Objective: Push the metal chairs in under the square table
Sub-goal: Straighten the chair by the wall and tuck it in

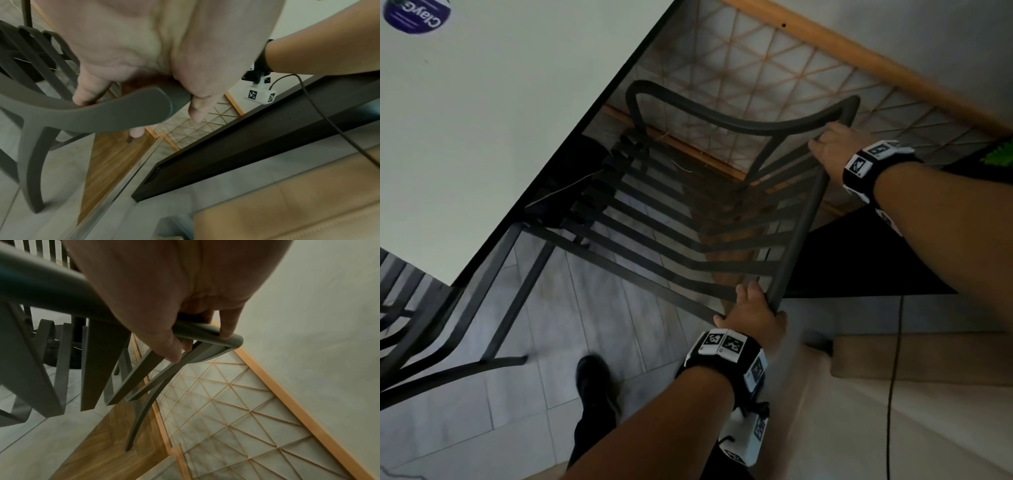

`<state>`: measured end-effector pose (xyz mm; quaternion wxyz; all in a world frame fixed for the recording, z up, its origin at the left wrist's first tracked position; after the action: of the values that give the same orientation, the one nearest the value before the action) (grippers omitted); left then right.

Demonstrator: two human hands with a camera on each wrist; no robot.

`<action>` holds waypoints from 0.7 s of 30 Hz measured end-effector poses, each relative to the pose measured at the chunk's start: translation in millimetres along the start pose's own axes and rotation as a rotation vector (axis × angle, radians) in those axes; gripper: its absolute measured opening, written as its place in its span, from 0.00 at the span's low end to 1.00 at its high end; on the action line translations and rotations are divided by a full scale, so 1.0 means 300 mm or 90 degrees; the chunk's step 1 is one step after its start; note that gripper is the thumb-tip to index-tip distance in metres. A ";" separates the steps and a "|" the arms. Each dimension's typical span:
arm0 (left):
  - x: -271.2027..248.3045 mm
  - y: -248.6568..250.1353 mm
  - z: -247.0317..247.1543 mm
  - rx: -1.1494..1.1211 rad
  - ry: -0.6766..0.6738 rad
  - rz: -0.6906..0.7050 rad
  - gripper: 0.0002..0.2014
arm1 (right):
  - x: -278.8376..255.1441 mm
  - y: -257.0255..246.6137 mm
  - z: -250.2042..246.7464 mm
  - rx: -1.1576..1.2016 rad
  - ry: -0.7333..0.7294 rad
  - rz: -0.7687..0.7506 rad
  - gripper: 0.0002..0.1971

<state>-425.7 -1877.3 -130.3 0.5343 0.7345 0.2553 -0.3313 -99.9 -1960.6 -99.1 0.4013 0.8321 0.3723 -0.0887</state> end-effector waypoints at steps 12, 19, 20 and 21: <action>0.070 0.043 -0.049 -0.040 -0.024 0.117 0.40 | 0.194 0.069 -0.044 -0.040 0.060 0.009 0.30; 0.027 0.037 -0.101 -0.026 -0.009 0.145 0.32 | 0.099 0.053 -0.050 0.196 0.079 0.153 0.29; 0.000 0.029 -0.124 -0.018 -0.001 0.144 0.31 | 0.056 0.031 -0.067 0.282 0.068 0.173 0.29; -0.028 0.018 -0.151 -0.013 0.011 0.145 0.32 | 0.023 0.011 -0.076 0.355 0.074 0.181 0.28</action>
<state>-417.5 -1835.8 -110.9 0.5735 0.7562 0.1783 -0.2597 -96.0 -1941.4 -85.1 0.1442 0.9575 0.2356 -0.0826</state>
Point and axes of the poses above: each hand's wrist, its own x-axis towards the middle knuckle, its own z-axis out of the palm, y = z × x, the point moved 3 cm from there along x, towards the middle knuckle, and after that the axes turned 14 degrees about -x, right-handed, at the moved point
